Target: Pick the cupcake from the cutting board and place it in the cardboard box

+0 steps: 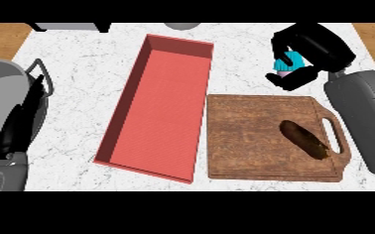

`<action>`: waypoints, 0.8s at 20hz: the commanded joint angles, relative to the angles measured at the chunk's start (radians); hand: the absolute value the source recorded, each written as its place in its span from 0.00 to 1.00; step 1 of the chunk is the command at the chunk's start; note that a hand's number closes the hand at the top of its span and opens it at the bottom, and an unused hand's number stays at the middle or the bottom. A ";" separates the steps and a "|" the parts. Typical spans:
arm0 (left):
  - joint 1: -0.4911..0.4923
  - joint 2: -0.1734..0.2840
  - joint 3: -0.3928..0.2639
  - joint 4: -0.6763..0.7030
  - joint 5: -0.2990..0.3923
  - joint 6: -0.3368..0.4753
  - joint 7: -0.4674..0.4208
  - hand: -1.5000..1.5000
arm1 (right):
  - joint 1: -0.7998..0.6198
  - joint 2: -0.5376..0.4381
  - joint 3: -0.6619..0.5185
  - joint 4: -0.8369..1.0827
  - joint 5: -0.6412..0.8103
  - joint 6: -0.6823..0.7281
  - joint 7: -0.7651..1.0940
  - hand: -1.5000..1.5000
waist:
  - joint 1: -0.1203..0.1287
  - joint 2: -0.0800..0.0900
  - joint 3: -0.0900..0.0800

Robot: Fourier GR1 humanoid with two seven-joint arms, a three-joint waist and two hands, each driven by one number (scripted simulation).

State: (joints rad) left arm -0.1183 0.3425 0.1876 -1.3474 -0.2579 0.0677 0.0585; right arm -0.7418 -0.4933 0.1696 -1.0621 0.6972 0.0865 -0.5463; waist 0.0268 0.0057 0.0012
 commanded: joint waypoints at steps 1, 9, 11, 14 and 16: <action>-0.017 -0.013 -0.005 -0.013 -0.011 0.013 0.038 0.50 | -0.073 0.024 -0.056 0.049 -0.058 -0.008 -0.138 1.00 | -0.010 -0.002 0.000; 0.007 0.030 0.048 0.044 0.022 -0.033 -0.029 0.50 | -0.165 0.187 -0.028 -0.067 -0.134 0.214 0.057 1.00 | -0.025 -0.008 -0.002; 0.027 -0.003 0.016 -0.004 -0.006 -0.008 -0.001 0.50 | -0.227 0.219 -0.052 -0.084 -0.161 0.262 0.148 1.00 | -0.022 -0.008 -0.002; 0.007 -0.007 0.021 -0.004 0.005 -0.013 0.002 0.50 | -0.258 0.351 -0.032 -0.027 -0.149 0.212 0.253 1.00 | -0.013 -0.005 -0.002; 0.029 -0.016 0.021 0.013 -0.015 0.010 -0.026 0.50 | -0.242 0.403 -0.014 -0.080 -0.145 0.210 0.315 1.00 | -0.019 -0.007 -0.002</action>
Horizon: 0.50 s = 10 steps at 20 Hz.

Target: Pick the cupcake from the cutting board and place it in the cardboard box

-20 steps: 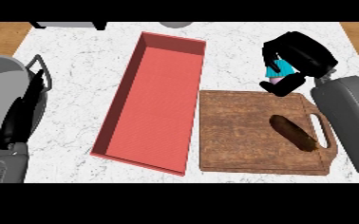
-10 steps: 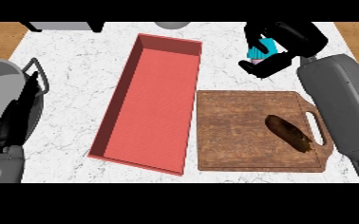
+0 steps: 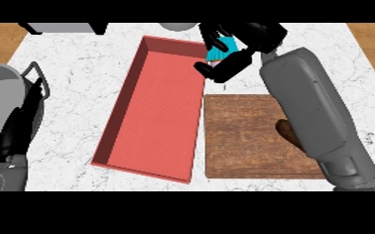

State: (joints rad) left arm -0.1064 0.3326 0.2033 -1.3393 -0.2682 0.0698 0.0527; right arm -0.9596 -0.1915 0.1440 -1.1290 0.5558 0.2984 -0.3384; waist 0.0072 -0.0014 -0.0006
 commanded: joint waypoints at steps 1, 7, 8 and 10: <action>-0.038 0.001 0.006 0.041 -0.007 0.008 -0.018 0.50 | -0.074 0.142 0.001 -0.002 -0.020 0.010 0.173 1.00 | -0.002 0.001 0.000; 0.006 -0.022 -0.014 0.005 -0.006 -0.009 -0.025 0.50 | -0.213 0.189 0.013 0.191 -0.090 -0.019 0.249 1.00 | 0.016 0.004 0.000; -0.024 -0.029 -0.016 0.019 -0.019 0.013 -0.014 0.50 | -0.220 0.189 0.085 0.271 -0.123 -0.133 0.231 1.00 | 0.034 0.008 0.000; 0.004 0.019 -0.002 -0.100 0.017 -0.055 0.063 0.50 | -0.230 0.190 0.141 0.243 -0.185 -0.131 0.284 1.00 | 0.036 0.002 0.000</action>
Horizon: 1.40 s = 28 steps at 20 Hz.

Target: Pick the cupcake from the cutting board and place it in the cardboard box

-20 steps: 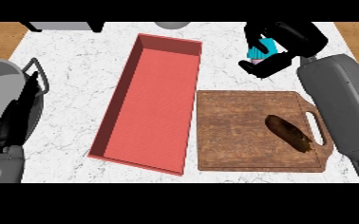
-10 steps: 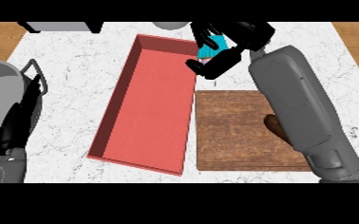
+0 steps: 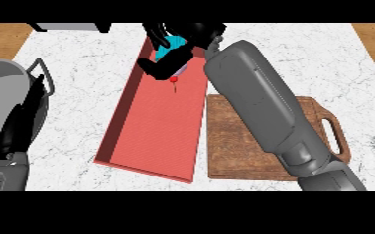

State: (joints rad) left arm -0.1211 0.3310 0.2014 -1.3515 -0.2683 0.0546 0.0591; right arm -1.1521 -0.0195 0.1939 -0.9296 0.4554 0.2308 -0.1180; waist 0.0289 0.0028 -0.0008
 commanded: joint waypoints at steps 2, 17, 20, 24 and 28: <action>-0.003 -0.005 -0.007 -0.020 0.003 -0.016 0.022 0.50 | -0.106 0.019 0.128 0.165 -0.125 -0.121 0.054 1.00 | 0.022 0.004 0.000; -0.067 -0.020 -0.049 -0.014 -0.022 -0.029 0.025 0.50 | -0.095 0.019 0.425 0.373 -0.433 -0.294 0.099 0.00 | 0.084 0.017 -0.001; -0.118 -0.046 -0.056 0.029 -0.034 -0.003 0.043 0.50 | -0.123 0.019 0.453 0.359 -0.494 -0.336 0.088 0.00 | 0.084 0.022 -0.001; -0.077 -0.028 -0.039 0.035 -0.030 -0.007 -0.007 0.50 | -0.089 0.019 0.440 0.352 -0.556 -0.407 -0.046 0.00 | 0.072 0.020 0.000; -0.052 -0.036 -0.035 0.055 -0.038 0.010 -0.035 0.50 | -0.102 0.019 0.360 0.374 -0.629 -0.454 -0.130 0.00 | 0.051 0.017 0.000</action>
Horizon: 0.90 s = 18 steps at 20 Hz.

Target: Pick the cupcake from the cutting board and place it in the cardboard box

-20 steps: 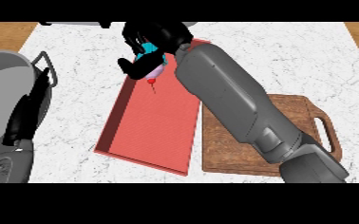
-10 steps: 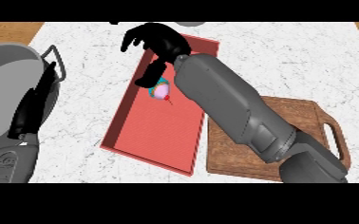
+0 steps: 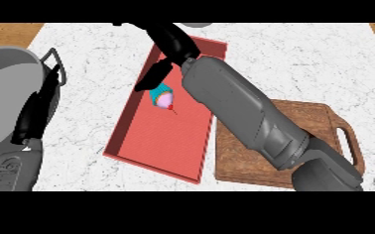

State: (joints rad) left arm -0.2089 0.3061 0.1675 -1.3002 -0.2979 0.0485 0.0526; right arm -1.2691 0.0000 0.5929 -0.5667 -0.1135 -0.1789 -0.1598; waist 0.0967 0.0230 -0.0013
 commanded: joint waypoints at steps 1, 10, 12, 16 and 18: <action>0.039 0.003 0.010 -0.018 -0.005 0.014 -0.015 0.50 | -0.048 0.000 -0.104 0.048 -0.090 -0.022 -0.057 0.00 | -0.017 -0.005 0.001; 0.059 -0.015 0.016 -0.007 -0.013 0.038 -0.030 0.50 | -0.058 -0.088 -0.280 0.186 -0.196 0.159 -0.217 0.00 | -0.058 -0.008 0.001; 0.084 -0.017 0.025 -0.031 -0.005 0.040 -0.014 0.50 | -0.032 -0.151 -0.298 0.222 -0.196 0.208 -0.257 0.00 | -0.057 -0.008 0.001; 0.041 0.008 0.048 0.010 0.011 0.019 -0.017 0.50 | -0.040 -0.252 -0.336 0.301 -0.197 0.276 -0.286 0.00 | -0.057 -0.003 0.001; 0.064 -0.005 0.023 -0.002 0.002 0.012 -0.040 0.50 | -0.015 -0.324 -0.333 0.318 -0.181 0.345 -0.336 0.00 | -0.057 -0.002 0.001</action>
State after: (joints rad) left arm -0.1531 0.3110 0.1982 -1.3184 -0.2919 0.0587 0.0431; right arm -1.3172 -0.2177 0.2792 -0.2967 -0.3014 0.0700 -0.4245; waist 0.0437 0.0175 -0.0001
